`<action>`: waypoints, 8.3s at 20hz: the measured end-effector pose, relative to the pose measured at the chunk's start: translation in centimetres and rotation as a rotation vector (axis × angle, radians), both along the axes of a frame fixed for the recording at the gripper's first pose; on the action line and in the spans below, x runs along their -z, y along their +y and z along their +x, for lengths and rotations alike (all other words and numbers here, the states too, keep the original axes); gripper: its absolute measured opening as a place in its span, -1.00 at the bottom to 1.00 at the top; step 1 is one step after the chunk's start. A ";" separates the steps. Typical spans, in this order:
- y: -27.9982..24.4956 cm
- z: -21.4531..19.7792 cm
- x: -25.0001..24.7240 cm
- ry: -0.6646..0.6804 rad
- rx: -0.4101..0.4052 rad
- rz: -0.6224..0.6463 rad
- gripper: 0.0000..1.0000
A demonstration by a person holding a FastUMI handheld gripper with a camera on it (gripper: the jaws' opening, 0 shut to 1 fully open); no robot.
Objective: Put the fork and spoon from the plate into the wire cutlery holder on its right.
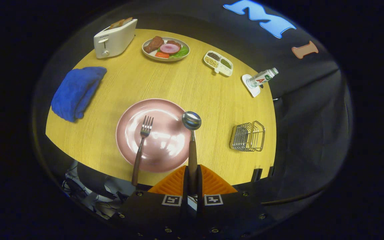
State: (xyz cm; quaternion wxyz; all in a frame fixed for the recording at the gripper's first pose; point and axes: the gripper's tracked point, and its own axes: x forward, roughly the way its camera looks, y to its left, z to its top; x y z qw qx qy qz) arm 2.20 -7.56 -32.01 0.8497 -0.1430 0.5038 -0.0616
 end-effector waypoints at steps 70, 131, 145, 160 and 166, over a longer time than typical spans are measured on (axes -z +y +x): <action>7.0 0.1 3.7 0.094 -0.102 0.074 -0.57; -3.1 3.8 1.1 0.117 0.161 0.082 -0.84; -12.1 2.7 -1.3 0.127 0.412 0.117 -0.84; -19.1 1.6 2.8 0.247 0.528 0.215 -0.84; -19.2 2.1 4.5 0.308 0.495 0.240 -0.84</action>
